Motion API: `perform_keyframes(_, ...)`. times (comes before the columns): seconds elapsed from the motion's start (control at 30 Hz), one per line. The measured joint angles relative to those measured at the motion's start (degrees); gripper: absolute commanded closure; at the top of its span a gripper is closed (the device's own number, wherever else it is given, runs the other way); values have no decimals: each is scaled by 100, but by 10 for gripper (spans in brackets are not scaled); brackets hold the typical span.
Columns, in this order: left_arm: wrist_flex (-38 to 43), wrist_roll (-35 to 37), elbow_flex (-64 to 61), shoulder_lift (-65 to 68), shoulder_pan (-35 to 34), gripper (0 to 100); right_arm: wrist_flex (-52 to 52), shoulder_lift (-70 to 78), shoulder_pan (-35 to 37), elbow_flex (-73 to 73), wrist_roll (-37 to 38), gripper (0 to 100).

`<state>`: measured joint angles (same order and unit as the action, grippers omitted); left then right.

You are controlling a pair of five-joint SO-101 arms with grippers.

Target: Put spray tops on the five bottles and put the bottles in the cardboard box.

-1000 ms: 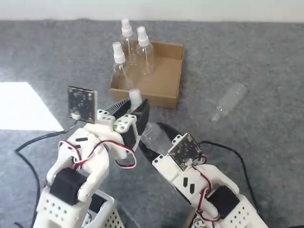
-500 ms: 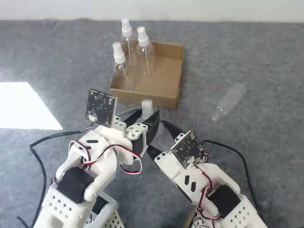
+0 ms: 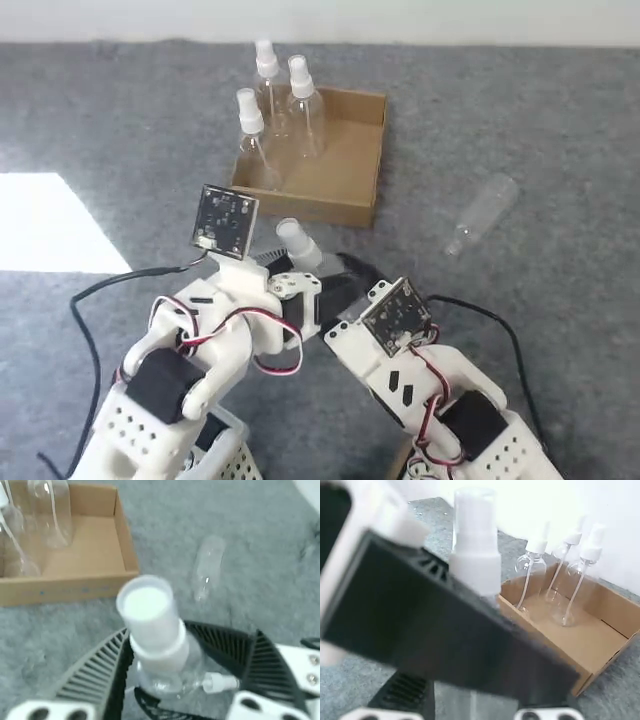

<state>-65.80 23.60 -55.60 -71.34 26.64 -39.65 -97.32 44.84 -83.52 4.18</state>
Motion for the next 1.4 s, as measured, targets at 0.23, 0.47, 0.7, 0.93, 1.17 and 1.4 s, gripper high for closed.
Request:
perform_keyframes(0.23, -273, -123, 264, 0, 0, 655, 0, 0, 9, 0, 0, 987)
perform_keyframes(0.47, -387, -202, 431, 0, -492, 626, 0, 0, 0, 0, 0, 988)
perform_keyframes(0.7, -615, -202, 818, 0, -826, 617, 0, 0, 0, 0, 0, 988)
perform_keyframes(0.93, -712, -202, 1178, 0, -888, 617, 0, 0, 0, 0, 0, 988)
perform_keyframes(1.17, -835, -202, 1723, -62, -1644, 617, 0, 0, 0, 0, 0, 988)
perform_keyframes(1.4, -835, 220, 1767, -62, -2497, 617, 360, 0, -158, -53, 0, 986)
